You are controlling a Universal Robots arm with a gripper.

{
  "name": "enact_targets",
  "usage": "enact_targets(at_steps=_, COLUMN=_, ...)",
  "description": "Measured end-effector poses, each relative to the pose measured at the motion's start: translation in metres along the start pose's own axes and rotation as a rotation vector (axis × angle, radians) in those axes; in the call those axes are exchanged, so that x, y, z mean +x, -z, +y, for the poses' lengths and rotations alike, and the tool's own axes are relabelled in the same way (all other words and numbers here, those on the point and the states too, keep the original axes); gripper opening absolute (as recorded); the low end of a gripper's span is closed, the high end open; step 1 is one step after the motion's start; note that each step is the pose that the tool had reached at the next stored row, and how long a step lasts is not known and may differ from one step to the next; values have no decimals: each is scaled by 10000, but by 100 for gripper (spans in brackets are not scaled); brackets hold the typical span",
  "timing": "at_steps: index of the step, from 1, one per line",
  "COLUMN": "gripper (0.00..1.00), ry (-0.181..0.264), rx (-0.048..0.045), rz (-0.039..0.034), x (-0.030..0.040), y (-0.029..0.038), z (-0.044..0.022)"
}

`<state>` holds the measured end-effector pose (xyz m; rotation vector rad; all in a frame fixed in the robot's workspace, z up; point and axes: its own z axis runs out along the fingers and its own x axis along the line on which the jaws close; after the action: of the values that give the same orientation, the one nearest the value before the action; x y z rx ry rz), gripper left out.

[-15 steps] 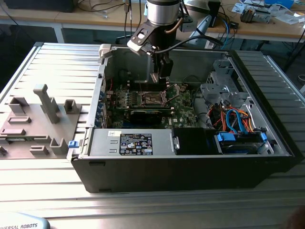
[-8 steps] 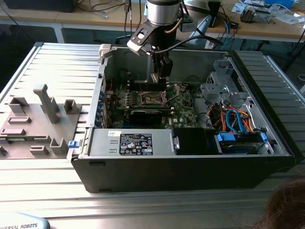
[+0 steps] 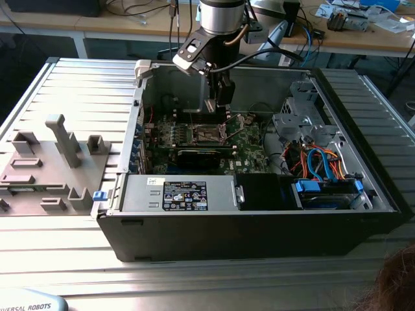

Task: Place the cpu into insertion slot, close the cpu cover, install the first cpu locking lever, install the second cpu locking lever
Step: 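Place the cpu into insertion slot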

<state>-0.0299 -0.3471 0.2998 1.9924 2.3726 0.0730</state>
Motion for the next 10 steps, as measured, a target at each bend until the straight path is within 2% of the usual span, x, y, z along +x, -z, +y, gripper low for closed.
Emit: enact_targets(at_steps=10, gripper=54, ry=-52, rx=0, rz=-3, x=0, y=-2, z=0)
